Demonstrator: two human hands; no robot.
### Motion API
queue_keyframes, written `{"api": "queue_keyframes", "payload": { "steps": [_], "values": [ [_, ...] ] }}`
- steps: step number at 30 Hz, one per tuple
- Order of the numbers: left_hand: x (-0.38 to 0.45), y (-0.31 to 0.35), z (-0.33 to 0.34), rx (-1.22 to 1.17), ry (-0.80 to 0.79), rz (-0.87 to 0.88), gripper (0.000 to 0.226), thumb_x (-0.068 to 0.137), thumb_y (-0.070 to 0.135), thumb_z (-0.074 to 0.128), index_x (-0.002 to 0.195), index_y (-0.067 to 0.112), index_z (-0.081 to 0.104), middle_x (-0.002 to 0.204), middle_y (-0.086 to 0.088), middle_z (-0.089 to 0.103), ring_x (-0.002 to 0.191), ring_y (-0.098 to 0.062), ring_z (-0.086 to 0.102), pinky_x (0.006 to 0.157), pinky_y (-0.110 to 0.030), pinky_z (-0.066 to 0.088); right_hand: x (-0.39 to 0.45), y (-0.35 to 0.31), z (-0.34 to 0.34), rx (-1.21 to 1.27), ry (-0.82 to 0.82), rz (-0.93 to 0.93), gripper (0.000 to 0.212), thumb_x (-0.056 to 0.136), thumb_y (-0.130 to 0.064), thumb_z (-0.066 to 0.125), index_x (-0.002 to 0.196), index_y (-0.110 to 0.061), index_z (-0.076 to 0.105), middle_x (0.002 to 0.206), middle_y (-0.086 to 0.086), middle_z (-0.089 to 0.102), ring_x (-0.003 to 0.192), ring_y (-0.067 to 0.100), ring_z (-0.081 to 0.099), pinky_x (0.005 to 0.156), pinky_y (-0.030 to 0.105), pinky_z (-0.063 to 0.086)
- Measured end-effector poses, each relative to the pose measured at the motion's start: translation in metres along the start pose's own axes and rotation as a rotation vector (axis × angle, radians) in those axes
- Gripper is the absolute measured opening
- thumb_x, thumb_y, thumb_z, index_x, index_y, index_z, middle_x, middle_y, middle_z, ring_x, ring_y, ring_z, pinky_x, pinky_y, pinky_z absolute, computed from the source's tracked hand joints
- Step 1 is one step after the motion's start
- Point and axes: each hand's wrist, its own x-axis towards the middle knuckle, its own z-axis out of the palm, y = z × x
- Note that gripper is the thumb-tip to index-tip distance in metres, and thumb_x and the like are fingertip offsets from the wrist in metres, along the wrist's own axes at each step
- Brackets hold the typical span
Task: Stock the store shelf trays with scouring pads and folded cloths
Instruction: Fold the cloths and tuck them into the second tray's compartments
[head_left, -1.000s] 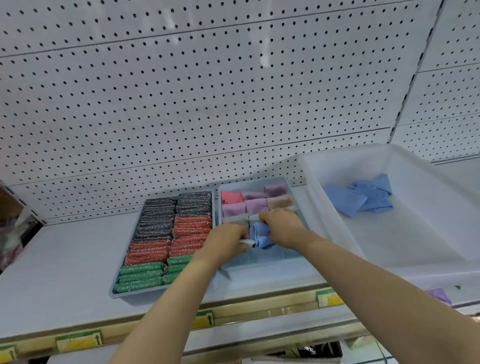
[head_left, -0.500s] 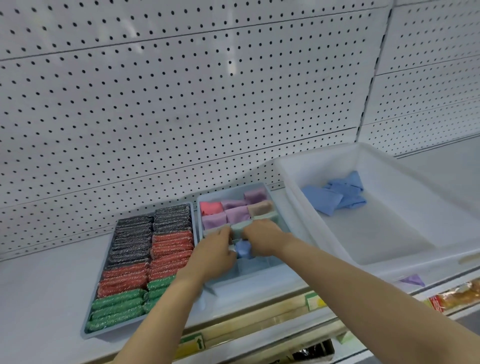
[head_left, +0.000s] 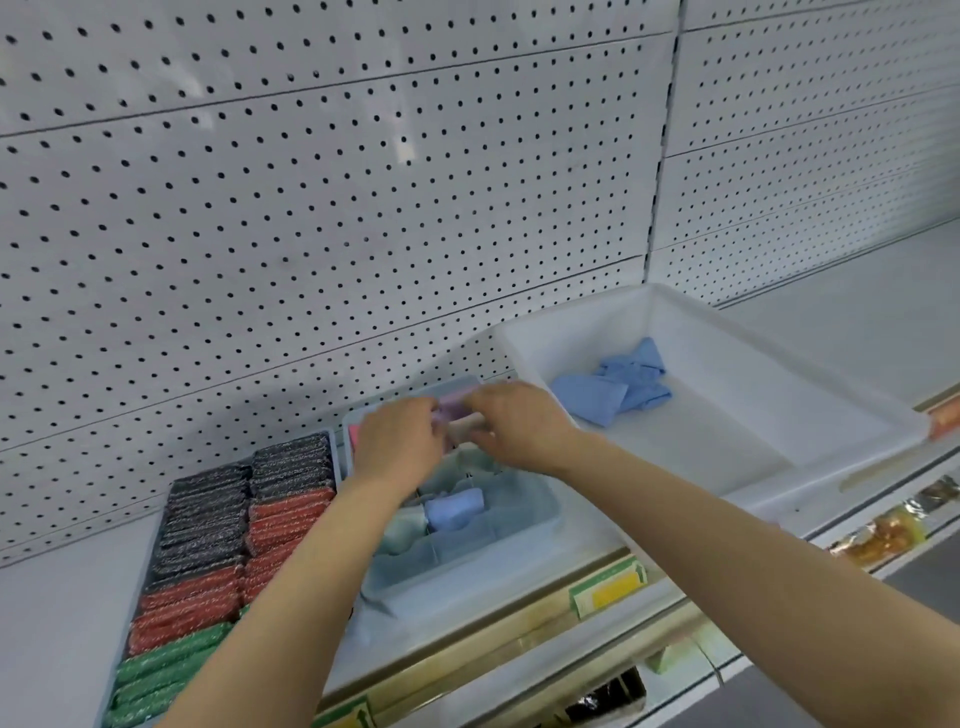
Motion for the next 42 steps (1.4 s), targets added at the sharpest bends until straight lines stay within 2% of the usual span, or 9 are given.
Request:
{"api": "queue_keyframes", "payload": {
  "steps": [3,7,15,20,26,30,33,36,42],
  "values": [
    [0.034,0.043,-0.009,-0.009,0.198,0.053,0.034,0.097,0.03,0.048,0.127,0.017,0.058,0.126,-0.003,0.061,0.113,-0.025,0.057,0.094,-0.038,0.043,-0.005,0.04,-0.03,-0.091,0.154,0.107,0.044,0.089,-0.034,0.053,0.126,-0.009,0.053,0.128,0.008,0.057,0.118,0.029,0.051,0.101,0.038,0.038],
    [0.073,0.106,0.007,0.038,0.171,0.099,0.036,0.097,0.032,0.047,0.127,0.013,0.056,0.128,-0.004,0.058,0.117,-0.027,0.052,0.094,-0.037,0.04,-0.018,0.097,-0.054,-0.141,0.202,0.245,0.049,0.09,-0.03,0.056,0.133,-0.008,0.048,0.134,0.009,0.054,0.124,0.028,0.048,0.104,0.035,0.031],
    [0.126,0.199,0.083,0.144,-0.258,0.067,0.029,0.093,0.019,0.049,0.119,0.012,0.059,0.122,-0.008,0.059,0.114,-0.028,0.057,0.09,-0.033,0.045,-0.036,0.171,-0.079,-0.22,0.205,0.287,0.045,0.088,-0.025,0.058,0.129,-0.009,0.051,0.13,0.006,0.056,0.121,0.026,0.049,0.102,0.032,0.035],
    [0.137,0.214,0.137,0.2,-0.495,-0.011,0.036,0.08,0.028,0.062,0.116,0.029,0.061,0.12,0.005,0.06,0.116,-0.019,0.053,0.095,-0.037,0.046,-0.041,0.2,-0.082,-0.219,0.164,0.27,0.052,0.092,-0.026,0.053,0.141,-0.012,0.04,0.138,0.003,0.049,0.128,0.024,0.043,0.106,0.029,0.029],
    [0.151,0.211,0.151,0.261,-0.401,-0.024,0.035,0.093,0.021,0.051,0.126,0.026,0.06,0.131,0.0,0.056,0.125,-0.023,0.051,0.097,-0.035,0.046,-0.043,0.221,-0.083,-0.216,0.134,0.267,0.051,0.094,-0.029,0.05,0.141,-0.014,0.038,0.139,0.002,0.048,0.127,0.023,0.044,0.106,0.029,0.03],
    [0.175,0.202,0.089,0.167,-0.248,-0.055,0.035,0.094,0.016,0.046,0.127,0.012,0.053,0.128,-0.008,0.058,0.117,-0.028,0.058,0.091,-0.033,0.046,-0.039,0.226,-0.089,-0.176,0.132,0.287,0.048,0.093,-0.026,0.049,0.139,-0.015,0.041,0.134,0.003,0.052,0.121,0.024,0.047,0.102,0.031,0.035],
    [0.195,0.182,0.02,-0.062,-0.261,-0.114,0.029,0.087,0.01,0.044,0.109,0.014,0.062,0.105,-0.01,0.065,0.094,-0.029,0.066,0.08,-0.033,0.054,-0.03,0.218,-0.098,-0.047,0.172,0.285,0.048,0.094,-0.026,0.052,0.14,-0.017,0.043,0.136,0.003,0.053,0.123,0.023,0.048,0.099,0.032,0.039],
    [0.193,0.158,-0.039,-0.392,-0.336,-0.081,0.01,0.078,0.001,0.046,0.078,0.008,0.053,0.078,-0.012,0.048,0.069,-0.027,0.054,0.07,-0.031,0.053,-0.015,0.197,-0.109,0.246,0.271,0.259,0.039,0.092,-0.027,0.06,0.129,-0.017,0.057,0.127,0.001,0.062,0.113,0.018,0.058,0.095,0.03,0.045],
    [0.156,0.133,-0.106,-0.607,-0.359,0.0,0.011,0.078,0.0,0.05,0.081,0.009,0.056,0.079,-0.008,0.045,0.073,-0.019,0.044,0.061,-0.021,0.048,0.006,0.137,-0.13,0.931,0.38,0.219,0.011,0.084,-0.021,0.071,0.086,-0.011,0.071,0.083,0.001,0.071,0.078,0.01,0.065,0.074,0.028,0.053]
  ]
}}
